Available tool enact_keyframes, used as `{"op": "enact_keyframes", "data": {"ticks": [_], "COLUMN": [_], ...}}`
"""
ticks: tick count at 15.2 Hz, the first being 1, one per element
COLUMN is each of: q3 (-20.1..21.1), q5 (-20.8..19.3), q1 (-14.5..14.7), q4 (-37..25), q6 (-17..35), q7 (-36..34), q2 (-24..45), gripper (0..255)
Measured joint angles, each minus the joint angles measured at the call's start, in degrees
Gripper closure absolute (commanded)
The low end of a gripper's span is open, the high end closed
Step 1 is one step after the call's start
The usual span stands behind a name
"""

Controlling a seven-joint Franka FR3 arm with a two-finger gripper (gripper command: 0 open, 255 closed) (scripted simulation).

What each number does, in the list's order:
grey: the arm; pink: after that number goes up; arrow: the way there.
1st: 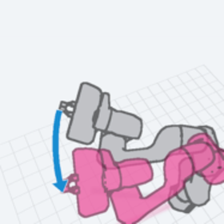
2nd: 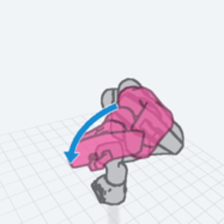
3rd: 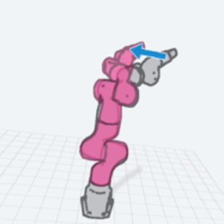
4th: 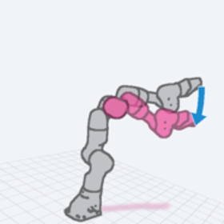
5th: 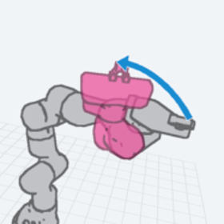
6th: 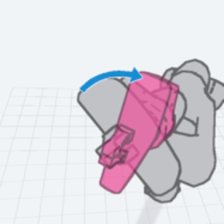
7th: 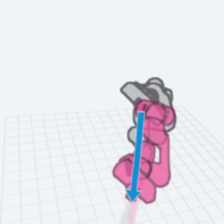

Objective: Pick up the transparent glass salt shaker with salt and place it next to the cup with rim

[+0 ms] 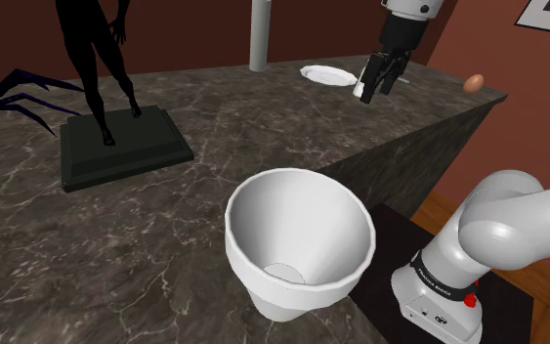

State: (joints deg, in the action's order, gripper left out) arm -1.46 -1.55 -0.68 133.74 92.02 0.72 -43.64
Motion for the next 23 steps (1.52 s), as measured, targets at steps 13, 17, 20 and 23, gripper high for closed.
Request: {"op": "enact_keyframes", "data": {"ticks": [13, 17, 20, 23], "q3": [-13.7, -19.1, -22.6, -23.3], "q5": [-1.0, 0.8, 2.6, 3.1], "q1": [-3.2, -3.4, -3.4, -3.2], "q4": [-7.8, -12.8, -15.8, -15.0], "q6": [9.6, 12.0, 13.5, 15.5], "q7": [11.0, 15.8, 18.9, 19.6], "q2": [10.1, 15.3, 18.6, 19.6], "gripper": [0, 0, 0, 0]}}
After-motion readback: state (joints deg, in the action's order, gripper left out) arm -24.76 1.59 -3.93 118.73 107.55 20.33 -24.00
